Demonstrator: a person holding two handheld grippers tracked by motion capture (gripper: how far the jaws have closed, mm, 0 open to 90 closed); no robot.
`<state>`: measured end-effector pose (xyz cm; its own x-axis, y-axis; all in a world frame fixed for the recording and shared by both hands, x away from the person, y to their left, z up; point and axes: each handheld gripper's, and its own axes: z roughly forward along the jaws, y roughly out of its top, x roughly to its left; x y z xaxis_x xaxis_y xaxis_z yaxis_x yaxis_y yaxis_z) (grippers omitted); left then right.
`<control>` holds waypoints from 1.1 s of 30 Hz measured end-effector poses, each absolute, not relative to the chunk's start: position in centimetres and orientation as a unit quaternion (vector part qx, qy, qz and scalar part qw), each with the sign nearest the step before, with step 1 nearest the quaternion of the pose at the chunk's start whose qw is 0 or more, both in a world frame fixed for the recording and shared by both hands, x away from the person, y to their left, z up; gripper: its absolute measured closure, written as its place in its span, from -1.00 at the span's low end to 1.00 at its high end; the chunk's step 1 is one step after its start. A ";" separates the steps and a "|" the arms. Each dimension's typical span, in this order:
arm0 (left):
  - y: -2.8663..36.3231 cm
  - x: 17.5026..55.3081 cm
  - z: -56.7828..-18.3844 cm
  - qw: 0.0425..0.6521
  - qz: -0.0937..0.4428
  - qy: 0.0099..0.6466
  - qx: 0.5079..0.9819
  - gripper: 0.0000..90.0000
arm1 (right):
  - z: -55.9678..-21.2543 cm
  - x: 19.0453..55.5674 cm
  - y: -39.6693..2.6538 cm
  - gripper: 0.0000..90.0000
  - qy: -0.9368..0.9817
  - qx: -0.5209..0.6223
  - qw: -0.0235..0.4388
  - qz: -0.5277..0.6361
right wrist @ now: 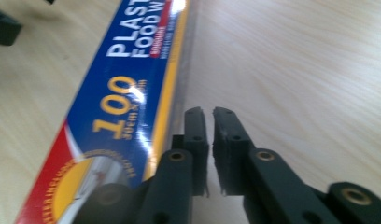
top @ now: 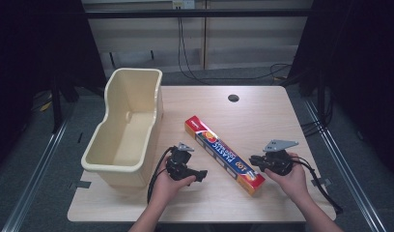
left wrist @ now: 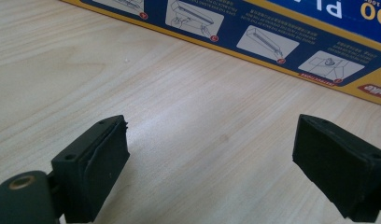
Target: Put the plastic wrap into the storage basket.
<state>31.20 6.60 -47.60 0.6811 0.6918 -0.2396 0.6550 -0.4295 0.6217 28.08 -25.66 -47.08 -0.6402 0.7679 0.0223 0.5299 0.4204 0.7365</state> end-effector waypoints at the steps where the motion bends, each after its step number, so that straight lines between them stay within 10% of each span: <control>1: 6.5 31.2 -47.5 0.358 0.024 0.405 0.841 -0.78 | -47.2 27.9 -25.4 0.96 0.829 0.390 0.158 0.369; 24: 6.6 31.8 -46.2 0.365 0.021 0.461 0.809 -0.98 | -48.3 26.2 -21.0 0.96 0.834 0.339 0.111 0.422; 33: 6.0 32.6 -45.6 0.366 0.026 0.469 0.804 -0.99 | -47.0 26.6 -22.4 0.32 0.824 0.367 0.160 0.401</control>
